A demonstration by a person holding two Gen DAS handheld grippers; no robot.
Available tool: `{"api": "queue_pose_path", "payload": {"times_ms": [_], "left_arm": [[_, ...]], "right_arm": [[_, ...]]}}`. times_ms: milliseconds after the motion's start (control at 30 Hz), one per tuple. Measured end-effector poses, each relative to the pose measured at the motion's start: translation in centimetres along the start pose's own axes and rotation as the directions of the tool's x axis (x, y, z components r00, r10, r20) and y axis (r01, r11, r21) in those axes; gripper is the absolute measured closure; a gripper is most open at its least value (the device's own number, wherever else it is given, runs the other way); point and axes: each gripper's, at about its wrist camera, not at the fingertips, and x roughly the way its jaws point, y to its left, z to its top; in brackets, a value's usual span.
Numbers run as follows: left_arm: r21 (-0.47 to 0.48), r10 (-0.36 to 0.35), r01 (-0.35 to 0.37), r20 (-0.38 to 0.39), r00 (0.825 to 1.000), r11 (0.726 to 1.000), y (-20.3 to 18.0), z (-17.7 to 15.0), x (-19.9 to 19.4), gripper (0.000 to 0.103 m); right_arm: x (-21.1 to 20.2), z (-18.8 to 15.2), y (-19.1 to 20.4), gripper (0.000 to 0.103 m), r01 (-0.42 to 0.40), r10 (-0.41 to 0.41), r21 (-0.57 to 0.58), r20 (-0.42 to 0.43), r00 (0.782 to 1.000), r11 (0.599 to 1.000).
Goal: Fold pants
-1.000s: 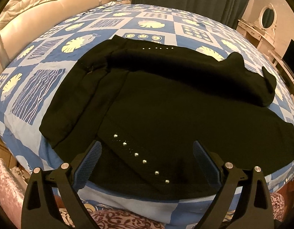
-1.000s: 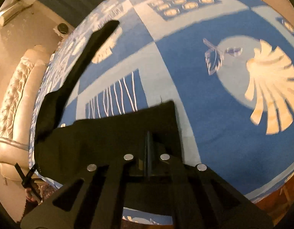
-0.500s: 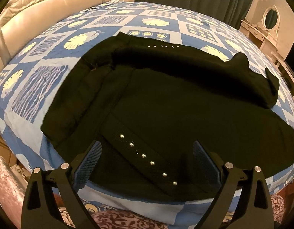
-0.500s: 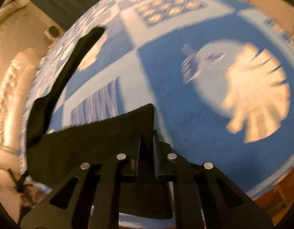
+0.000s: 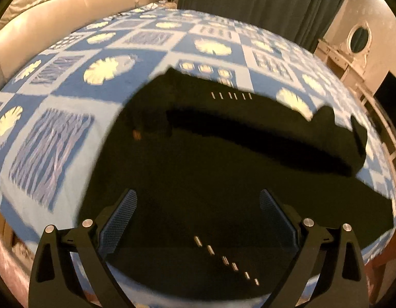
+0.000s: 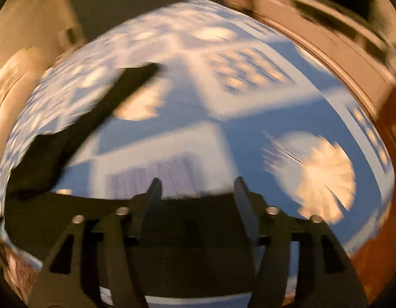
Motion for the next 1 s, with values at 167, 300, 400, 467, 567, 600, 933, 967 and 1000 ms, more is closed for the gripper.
{"api": "queue_pose_path", "payload": {"times_ms": [167, 300, 400, 467, 567, 600, 933, 967, 1000], "left_arm": [[-0.034, -0.054, 0.054, -0.009, 0.998, 0.998, 3.9, 6.1, 2.4, 0.008], [-0.083, -0.128, 0.124, -0.044, 0.991, 0.989, 7.0, 10.9, 5.8, 0.008], [-0.056, -0.065, 0.063, -0.042, 0.997, 0.996, 8.2, 13.8, 8.1, 0.008], [-0.056, -0.040, 0.036, -0.064, 0.997, 0.998, 9.5, 15.5, 10.4, 0.008], [-0.070, -0.073, 0.063, -0.156, 0.985, 0.996, 10.5, 16.9, 14.1, 0.008], [-0.075, -0.098, 0.086, -0.178, 0.979, 0.993, 10.6, 17.2, 14.9, 0.008], [-0.061, -0.309, 0.303, -0.220, 0.925, 0.951, 9.2, 19.1, 16.9, 0.008], [-0.075, -0.344, 0.336, -0.218, 0.913, 0.939, 9.1, 18.9, 16.7, 0.008], [-0.075, -0.358, 0.350, -0.219, 0.908, 0.934, 8.9, 18.9, 16.7, 0.008]], "right_arm": [[1.4, 3.7, 14.5, 0.023, -0.207, 0.206, -0.210, -0.028, 0.978, 0.956], [3.8, 4.6, 24.7, 0.022, -0.324, 0.308, -0.315, -0.101, 0.946, 0.892], [6.1, 4.8, 31.1, 0.022, -0.365, 0.332, -0.380, -0.153, 0.931, 0.850], [7.7, 4.8, 34.2, 0.022, -0.377, 0.332, -0.416, -0.178, 0.926, 0.827], [9.9, 5.1, 37.1, 0.022, -0.381, 0.324, -0.445, -0.202, 0.924, 0.810], [10.6, 5.3, 38.0, 0.022, -0.382, 0.321, -0.452, -0.208, 0.924, 0.806], [15.7, 7.9, 41.0, 0.022, -0.435, 0.357, -0.390, -0.259, 0.898, 0.811], [16.0, 8.1, 41.2, 0.022, -0.445, 0.368, -0.378, -0.261, 0.892, 0.812], [16.3, 8.4, 41.4, 0.022, -0.455, 0.378, -0.368, -0.265, 0.887, 0.811]]}}
